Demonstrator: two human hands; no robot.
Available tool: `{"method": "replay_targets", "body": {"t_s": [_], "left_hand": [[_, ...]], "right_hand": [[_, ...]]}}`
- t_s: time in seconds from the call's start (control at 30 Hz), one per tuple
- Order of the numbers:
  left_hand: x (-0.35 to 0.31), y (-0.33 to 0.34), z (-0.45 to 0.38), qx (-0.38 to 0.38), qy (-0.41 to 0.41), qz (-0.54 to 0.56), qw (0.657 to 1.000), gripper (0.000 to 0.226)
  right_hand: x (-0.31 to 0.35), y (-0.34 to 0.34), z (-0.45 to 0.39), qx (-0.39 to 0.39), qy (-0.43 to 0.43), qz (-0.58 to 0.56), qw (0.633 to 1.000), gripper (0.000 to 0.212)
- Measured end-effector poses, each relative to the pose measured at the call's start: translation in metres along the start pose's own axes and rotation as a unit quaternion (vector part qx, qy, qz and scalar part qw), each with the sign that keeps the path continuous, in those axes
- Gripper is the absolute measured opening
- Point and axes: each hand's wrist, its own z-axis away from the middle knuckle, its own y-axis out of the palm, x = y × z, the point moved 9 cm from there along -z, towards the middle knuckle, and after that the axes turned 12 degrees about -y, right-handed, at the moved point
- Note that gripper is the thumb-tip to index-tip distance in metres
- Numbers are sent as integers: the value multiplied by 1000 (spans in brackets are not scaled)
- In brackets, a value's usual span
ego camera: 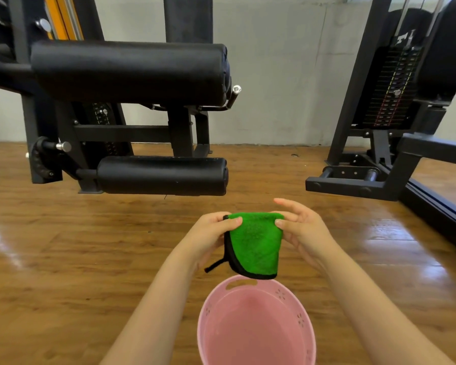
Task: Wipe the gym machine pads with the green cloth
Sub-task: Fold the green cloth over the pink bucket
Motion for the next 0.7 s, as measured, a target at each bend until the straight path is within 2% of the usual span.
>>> {"method": "replay_targets", "body": {"t_s": [0.1, 0.17, 0.2, 0.23, 0.33, 0.43, 0.6, 0.7], "left_hand": [[13, 2, -4, -18, -26, 57, 998, 19], [17, -3, -7, -45, -26, 80, 995, 16], [19, -5, -9, -49, -24, 94, 994, 16], [21, -6, -10, -48, -25, 112, 992, 16], [29, -12, -12, -51, -40, 147, 987, 18], [47, -21, -15, -75, -70, 143, 984, 20], [81, -41, -20, -105, -109, 146, 978, 19], [98, -49, -18, -122, -131, 100, 979, 8]], "right_hand": [[-13, -5, 0, -53, 12, -47, 997, 46], [-28, 6, 6, -11, 62, -67, 996, 61], [-38, 13, 12, 24, 101, -42, 994, 71], [-50, 17, 19, 47, 137, -18, 989, 72], [-71, 17, 27, 26, 179, -30, 983, 37], [-76, 8, 23, -5, 147, 14, 989, 7], [-97, 12, 23, 32, 145, 22, 989, 25], [-104, 2, 21, 10, 116, 98, 988, 25]]}}
